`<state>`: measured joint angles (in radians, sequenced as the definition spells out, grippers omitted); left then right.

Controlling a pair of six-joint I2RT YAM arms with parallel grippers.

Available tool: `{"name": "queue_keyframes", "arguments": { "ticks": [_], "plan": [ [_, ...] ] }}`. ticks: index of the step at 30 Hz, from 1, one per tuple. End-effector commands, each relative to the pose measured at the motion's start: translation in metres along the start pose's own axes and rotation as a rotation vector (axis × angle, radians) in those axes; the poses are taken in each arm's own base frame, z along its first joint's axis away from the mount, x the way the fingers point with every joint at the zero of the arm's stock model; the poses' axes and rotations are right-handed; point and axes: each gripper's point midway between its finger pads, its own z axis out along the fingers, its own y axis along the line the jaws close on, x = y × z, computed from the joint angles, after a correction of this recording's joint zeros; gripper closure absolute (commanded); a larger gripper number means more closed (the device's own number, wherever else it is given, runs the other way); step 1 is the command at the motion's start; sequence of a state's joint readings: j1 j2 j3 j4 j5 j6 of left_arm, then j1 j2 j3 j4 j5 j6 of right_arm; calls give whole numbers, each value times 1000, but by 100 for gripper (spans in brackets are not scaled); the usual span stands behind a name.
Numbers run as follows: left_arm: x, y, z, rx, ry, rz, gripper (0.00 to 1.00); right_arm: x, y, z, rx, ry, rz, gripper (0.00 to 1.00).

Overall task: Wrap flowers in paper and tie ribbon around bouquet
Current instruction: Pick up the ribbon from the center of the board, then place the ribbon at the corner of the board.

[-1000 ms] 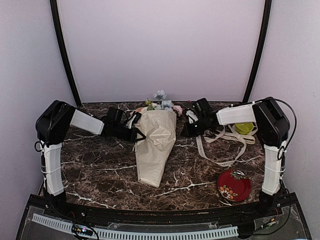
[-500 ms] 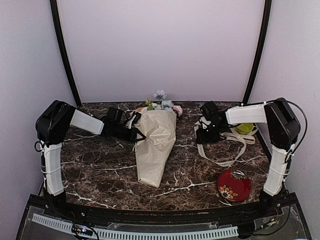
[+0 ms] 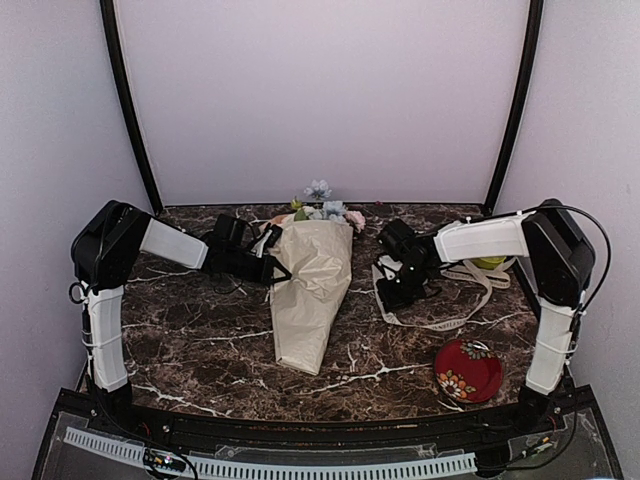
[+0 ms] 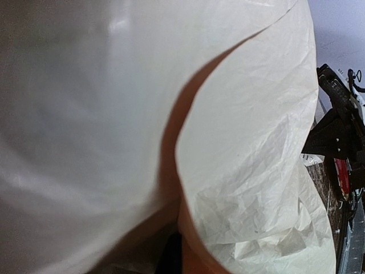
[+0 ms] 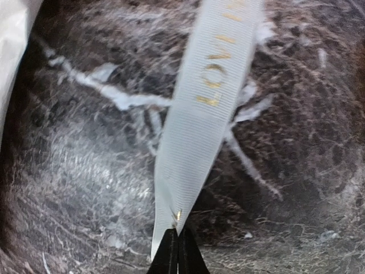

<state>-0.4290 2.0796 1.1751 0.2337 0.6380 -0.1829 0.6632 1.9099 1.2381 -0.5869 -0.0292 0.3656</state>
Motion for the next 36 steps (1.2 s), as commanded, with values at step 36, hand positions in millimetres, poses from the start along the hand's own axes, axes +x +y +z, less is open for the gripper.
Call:
{"name": "queue_keyframes", "arguments": {
  "ticks": [36],
  "plan": [
    [1,4,-1,-20,31,24,100,-83,85,-559,-758,-1287,-381,100]
  ]
}}
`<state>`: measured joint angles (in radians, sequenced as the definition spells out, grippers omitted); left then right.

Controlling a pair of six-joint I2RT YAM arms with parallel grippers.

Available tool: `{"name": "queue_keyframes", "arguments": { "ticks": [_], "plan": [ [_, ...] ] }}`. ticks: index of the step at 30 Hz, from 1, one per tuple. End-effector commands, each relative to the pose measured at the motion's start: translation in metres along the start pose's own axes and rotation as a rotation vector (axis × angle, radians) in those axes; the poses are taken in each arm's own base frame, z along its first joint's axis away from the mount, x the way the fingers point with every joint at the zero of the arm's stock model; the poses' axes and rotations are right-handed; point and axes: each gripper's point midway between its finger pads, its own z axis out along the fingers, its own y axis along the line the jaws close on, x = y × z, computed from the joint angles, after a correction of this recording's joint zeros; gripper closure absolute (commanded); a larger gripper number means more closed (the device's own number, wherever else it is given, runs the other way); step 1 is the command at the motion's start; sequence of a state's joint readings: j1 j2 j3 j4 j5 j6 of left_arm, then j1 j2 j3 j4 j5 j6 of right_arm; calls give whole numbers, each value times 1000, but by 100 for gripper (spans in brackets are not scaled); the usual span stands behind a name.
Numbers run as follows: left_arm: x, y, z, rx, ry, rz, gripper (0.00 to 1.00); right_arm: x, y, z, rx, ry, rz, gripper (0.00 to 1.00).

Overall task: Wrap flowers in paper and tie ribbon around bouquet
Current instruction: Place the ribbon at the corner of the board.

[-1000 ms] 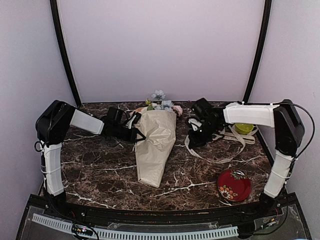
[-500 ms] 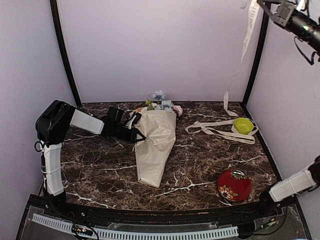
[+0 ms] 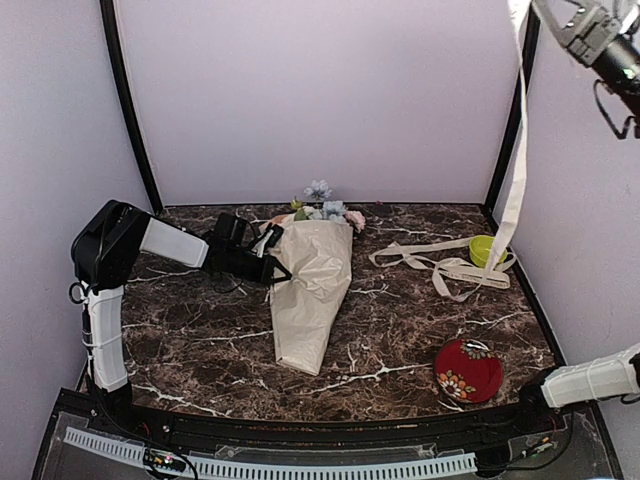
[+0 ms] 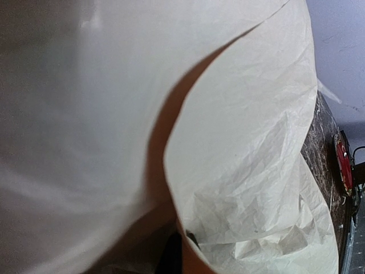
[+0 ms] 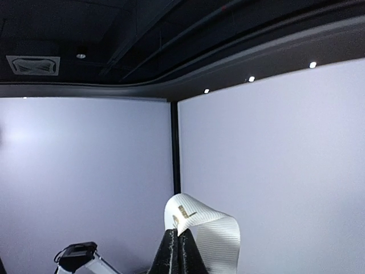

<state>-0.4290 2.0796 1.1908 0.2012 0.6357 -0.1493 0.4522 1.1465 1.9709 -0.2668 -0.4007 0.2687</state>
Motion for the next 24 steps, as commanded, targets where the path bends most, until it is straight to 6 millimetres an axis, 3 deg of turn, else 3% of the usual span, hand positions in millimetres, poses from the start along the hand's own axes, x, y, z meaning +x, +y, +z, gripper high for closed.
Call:
{"name": "queue_keyframes", "arguments": {
  "ticks": [1,4,7,9,11,13,14,16,18,19,20,23,24],
  "plan": [
    [3,5,0,-16,20,1,100,174,-11,55,-173,373,326,100],
    [3,5,0,-19,21,1,100,286,-3,58,-168,570,418,100],
    [2,5,0,-18,22,4,100,403,4,36,-116,849,523,100],
    [2,6,0,-18,21,6,100,465,32,13,-152,1030,525,100],
    [2,6,0,-19,21,9,100,510,81,-12,-269,1186,447,100],
    [1,7,1,-18,20,10,100,533,132,-33,-413,1278,366,100],
    [2,7,2,-15,22,9,100,540,148,-41,-457,1308,341,100],
    [3,7,3,-13,25,7,100,554,169,-51,-505,1355,321,100],
    [4,7,3,-13,25,4,100,568,174,-58,-493,1410,276,98],
    [5,7,3,-12,27,2,100,576,172,-61,-475,1440,242,84],
    [5,8,3,-12,28,1,100,584,168,-64,-450,1472,208,60],
    [5,7,3,-10,29,1,100,579,150,-56,-352,1450,139,3],
    [4,7,3,-10,28,2,100,574,141,-50,-299,1417,123,1]
  ]
}}
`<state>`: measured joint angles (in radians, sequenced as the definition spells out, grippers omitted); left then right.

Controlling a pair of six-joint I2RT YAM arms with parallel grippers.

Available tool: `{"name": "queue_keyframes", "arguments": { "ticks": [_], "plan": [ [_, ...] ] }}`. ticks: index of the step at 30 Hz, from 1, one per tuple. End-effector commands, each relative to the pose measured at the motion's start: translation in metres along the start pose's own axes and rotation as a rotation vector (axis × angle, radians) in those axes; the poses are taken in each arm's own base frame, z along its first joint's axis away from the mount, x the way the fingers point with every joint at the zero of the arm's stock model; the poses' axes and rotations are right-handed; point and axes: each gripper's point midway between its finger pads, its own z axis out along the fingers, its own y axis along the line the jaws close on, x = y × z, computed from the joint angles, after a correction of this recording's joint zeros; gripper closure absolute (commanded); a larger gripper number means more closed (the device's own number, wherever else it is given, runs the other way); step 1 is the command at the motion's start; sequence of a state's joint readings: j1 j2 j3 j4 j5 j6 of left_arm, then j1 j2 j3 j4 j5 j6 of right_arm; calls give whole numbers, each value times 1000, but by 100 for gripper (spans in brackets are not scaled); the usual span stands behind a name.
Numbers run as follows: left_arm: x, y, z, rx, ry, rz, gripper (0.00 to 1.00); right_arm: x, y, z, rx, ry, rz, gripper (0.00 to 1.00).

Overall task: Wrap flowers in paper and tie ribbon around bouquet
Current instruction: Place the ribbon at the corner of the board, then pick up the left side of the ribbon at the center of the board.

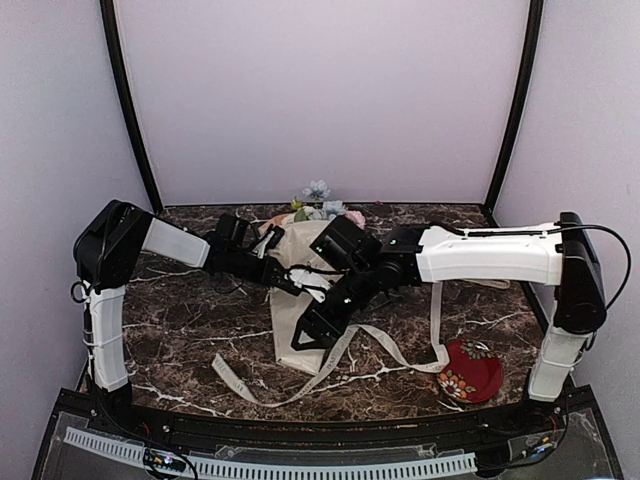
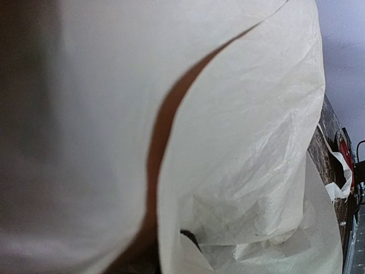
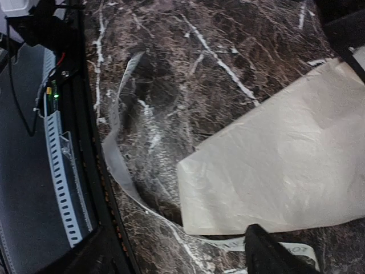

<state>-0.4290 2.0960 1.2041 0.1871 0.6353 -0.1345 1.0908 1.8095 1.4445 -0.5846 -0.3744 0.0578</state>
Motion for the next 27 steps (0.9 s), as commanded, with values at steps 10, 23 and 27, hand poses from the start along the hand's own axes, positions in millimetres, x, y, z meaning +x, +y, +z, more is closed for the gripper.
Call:
{"name": "queue_keyframes", "arguments": {
  "ticks": [10,23,27],
  "plan": [
    [1,4,-1,-7,14,-3,100,23,-155,-47,102,-310,842,14],
    [4,4,2,1,18,-17,100,9,-159,12,-205,-396,1010,9],
    [4,4,2,6,14,-21,100,8,-161,24,-250,-400,1027,13]
  ]
}}
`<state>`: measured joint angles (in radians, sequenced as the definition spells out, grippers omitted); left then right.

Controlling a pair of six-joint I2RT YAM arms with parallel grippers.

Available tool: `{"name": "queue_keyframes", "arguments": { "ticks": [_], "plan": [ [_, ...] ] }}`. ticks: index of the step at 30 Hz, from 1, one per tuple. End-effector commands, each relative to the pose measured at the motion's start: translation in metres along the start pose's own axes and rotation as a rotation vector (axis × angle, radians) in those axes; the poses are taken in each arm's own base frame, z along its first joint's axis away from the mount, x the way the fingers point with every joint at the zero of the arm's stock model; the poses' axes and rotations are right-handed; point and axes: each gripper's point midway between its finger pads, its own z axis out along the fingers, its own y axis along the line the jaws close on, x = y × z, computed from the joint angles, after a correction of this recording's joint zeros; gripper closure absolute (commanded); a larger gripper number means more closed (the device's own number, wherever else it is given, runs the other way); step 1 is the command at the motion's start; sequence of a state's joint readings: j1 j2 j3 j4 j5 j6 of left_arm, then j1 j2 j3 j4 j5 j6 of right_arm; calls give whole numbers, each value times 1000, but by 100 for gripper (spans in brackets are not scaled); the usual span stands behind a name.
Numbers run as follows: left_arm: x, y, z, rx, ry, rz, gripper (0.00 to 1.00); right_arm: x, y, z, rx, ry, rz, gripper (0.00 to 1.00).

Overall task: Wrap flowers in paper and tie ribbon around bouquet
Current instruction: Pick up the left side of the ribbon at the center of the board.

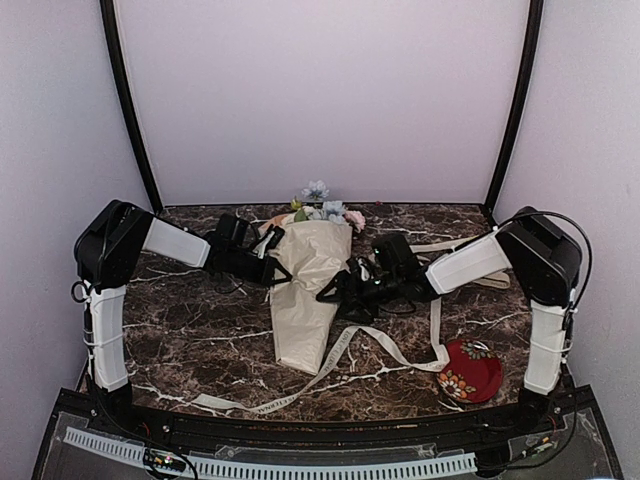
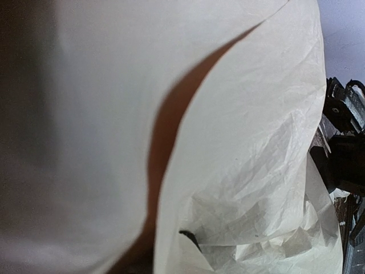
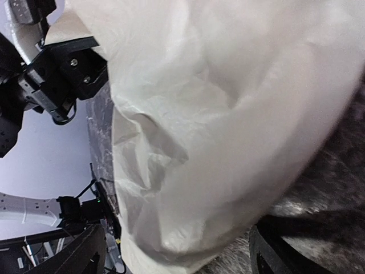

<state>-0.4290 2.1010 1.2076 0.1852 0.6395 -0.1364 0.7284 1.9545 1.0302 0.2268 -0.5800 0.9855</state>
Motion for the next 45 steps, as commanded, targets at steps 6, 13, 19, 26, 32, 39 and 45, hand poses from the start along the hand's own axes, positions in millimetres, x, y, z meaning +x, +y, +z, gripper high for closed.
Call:
{"name": "queue_keyframes", "arguments": {
  "ticks": [6,13,19,26,32,39,45],
  "plan": [
    [6,5,3,7,15,-28,100,-6,30,23,-151,19,10,21],
    [5,5,3,10,12,-32,100,-8,19,27,-144,-5,71,63],
    [-8,11,-5,-2,0,-40,91,-9,20,23,-153,-13,88,84],
    [-39,1,-27,-45,-55,15,65,-11,21,19,-149,-27,96,95],
    [-62,-36,-71,-81,-129,86,59,-13,20,20,-140,-32,91,100],
    [-29,-109,-102,-113,-104,249,52,-17,20,19,-118,-39,60,100],
    [74,-199,-87,70,97,483,57,-17,20,18,-97,-34,35,100]
  ]
}}
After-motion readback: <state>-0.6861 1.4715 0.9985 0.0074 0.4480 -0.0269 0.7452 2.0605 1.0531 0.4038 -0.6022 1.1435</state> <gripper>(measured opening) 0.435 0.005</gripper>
